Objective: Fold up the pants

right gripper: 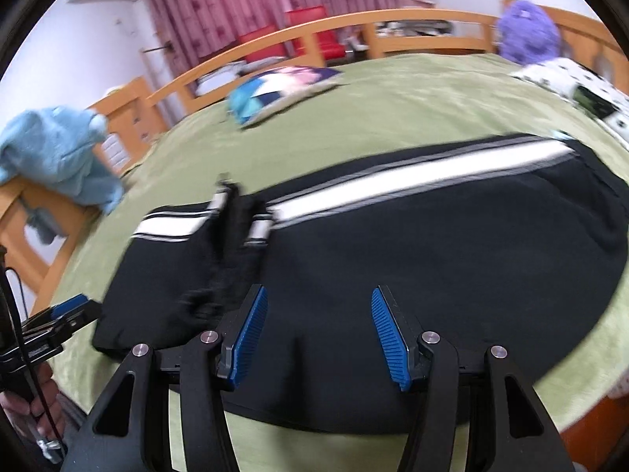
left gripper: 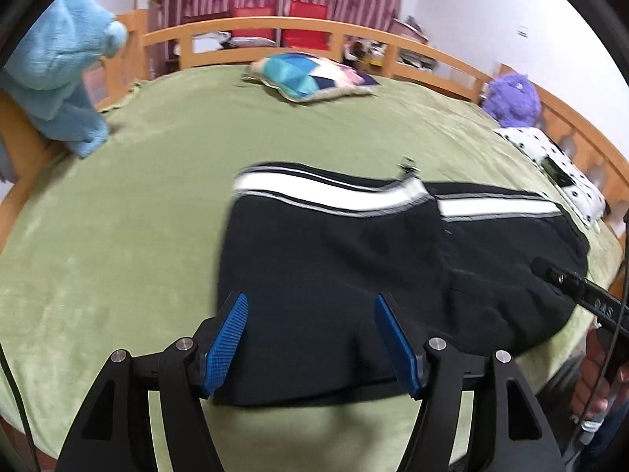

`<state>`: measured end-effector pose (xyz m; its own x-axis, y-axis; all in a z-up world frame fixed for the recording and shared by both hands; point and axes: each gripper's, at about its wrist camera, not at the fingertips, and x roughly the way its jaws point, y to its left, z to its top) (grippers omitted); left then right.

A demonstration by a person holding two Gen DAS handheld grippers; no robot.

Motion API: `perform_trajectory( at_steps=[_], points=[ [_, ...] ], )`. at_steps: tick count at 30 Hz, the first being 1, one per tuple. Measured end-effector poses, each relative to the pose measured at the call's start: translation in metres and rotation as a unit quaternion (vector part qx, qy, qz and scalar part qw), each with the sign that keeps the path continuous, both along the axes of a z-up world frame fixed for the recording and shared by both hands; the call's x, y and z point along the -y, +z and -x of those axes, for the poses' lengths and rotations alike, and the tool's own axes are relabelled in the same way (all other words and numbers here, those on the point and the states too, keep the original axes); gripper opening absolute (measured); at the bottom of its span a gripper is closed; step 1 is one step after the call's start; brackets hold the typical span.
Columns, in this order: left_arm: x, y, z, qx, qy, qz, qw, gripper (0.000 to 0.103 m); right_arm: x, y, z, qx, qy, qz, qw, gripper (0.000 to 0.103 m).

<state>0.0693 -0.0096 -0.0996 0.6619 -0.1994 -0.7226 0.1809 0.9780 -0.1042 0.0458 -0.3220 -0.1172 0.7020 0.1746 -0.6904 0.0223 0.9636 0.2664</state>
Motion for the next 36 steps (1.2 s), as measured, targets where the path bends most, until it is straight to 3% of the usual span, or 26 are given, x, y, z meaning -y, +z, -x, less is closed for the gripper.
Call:
perform_trajectory(
  at_steps=[7, 8, 9, 10, 12, 14, 15, 17, 21, 24, 27, 33, 36],
  points=[
    [-0.045, -0.006, -0.011, 0.005, 0.039, 0.029, 0.9988, 0.065, -0.071, -0.014, -0.022, -0.015, 0.070, 0.026, 0.997, 0.055],
    [-0.048, -0.009, -0.012, 0.000, 0.041, 0.036, 0.9985, 0.065, -0.074, -0.018, -0.025, -0.021, 0.072, 0.026, 0.997, 0.048],
    [-0.051, -0.012, -0.014, -0.007, 0.044, 0.043, 0.9981, 0.065, -0.080, -0.025, -0.029, -0.031, 0.074, 0.022, 0.997, 0.022],
    [-0.053, -0.015, -0.015, -0.013, 0.045, 0.047, 0.9978, 0.065, -0.086, -0.028, -0.029, -0.037, 0.078, 0.022, 0.996, 0.018],
    [-0.057, -0.017, -0.012, -0.014, 0.042, 0.053, 0.9976, 0.065, -0.087, -0.013, -0.017, 0.012, 0.083, 0.026, 0.996, 0.015],
    [-0.059, -0.017, -0.009, -0.008, 0.039, 0.055, 0.9977, 0.065, -0.066, 0.006, 0.000, 0.062, 0.072, -0.042, 0.995, 0.015],
    [-0.060, -0.018, -0.009, -0.008, 0.038, 0.056, 0.9977, 0.065, -0.050, 0.010, 0.007, 0.069, 0.060, -0.097, 0.991, 0.015],
    [-0.063, -0.022, -0.010, -0.015, 0.038, 0.061, 0.9973, 0.065, -0.042, 0.001, 0.011, 0.042, 0.045, -0.110, 0.992, 0.016],
    [-0.070, -0.029, -0.014, -0.035, 0.041, 0.071, 0.9960, 0.065, -0.071, -0.043, 0.007, -0.053, 0.074, -0.035, 0.995, 0.017],
    [-0.074, -0.030, -0.014, -0.035, 0.045, 0.072, 0.9958, 0.065, -0.082, -0.035, 0.010, -0.035, 0.093, 0.003, 0.995, 0.026],
    [-0.078, -0.034, -0.016, -0.039, 0.053, 0.079, 0.9947, 0.065, -0.077, -0.013, 0.002, -0.004, 0.096, -0.013, 0.995, 0.052],
    [-0.080, -0.045, -0.022, -0.059, 0.064, 0.076, 0.9933, 0.065, -0.082, 0.001, -0.057, 0.017, 0.096, 0.050, 0.994, 0.053],
    [-0.082, -0.046, -0.027, -0.061, 0.068, 0.077, 0.9928, 0.065, -0.080, -0.022, -0.101, -0.041, 0.095, 0.055, 0.993, 0.049]
  ],
)
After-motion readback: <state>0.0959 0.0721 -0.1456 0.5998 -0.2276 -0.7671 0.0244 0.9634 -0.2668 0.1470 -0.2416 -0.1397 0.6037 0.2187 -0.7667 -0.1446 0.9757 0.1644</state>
